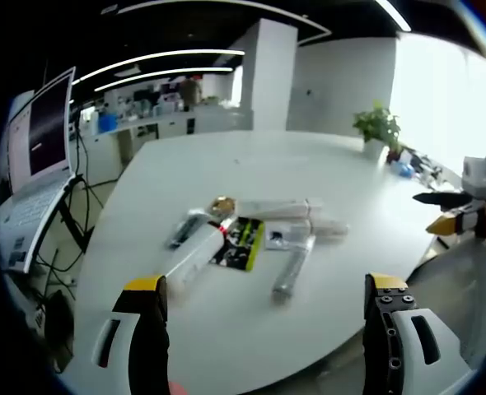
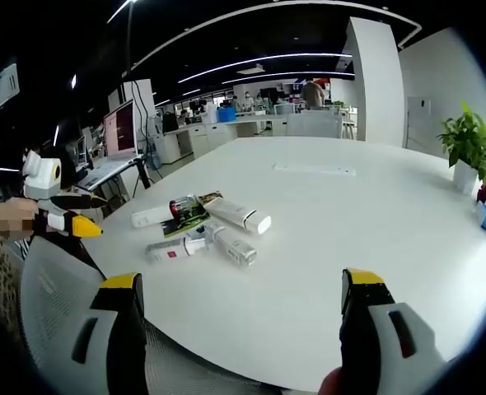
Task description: Arrange the skincare products in the storage area until every visible bottle or jar stands upright without overlapping.
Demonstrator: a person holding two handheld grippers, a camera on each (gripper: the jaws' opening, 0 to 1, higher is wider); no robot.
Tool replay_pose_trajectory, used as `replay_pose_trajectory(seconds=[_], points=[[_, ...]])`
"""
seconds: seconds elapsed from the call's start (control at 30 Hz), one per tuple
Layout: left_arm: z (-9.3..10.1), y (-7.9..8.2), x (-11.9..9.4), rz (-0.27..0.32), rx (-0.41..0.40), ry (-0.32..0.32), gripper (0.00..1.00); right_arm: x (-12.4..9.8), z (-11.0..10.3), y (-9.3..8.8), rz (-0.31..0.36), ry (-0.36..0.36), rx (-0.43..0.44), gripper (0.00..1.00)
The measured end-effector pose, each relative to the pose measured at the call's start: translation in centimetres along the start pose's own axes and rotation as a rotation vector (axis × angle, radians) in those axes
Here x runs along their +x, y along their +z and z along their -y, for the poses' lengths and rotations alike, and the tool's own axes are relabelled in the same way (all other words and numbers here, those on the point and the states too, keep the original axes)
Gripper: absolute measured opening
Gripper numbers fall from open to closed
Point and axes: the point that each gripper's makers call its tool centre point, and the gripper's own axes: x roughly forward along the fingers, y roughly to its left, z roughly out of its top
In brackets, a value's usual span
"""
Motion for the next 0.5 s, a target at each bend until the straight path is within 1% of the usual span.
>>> replay_pose_trajectory(seconds=[0.37,0.5], points=[[0.19,-0.14,0.04,-0.012,-0.007,-0.007,0.97,-0.05,0.26,0.0,0.002,-0.01,0.004,1.0],[0.21,-0.27,0.16,-0.025,-0.014,-0.011,0.97,-0.05,0.32,0.01,0.003,-0.011,0.007,1.0]])
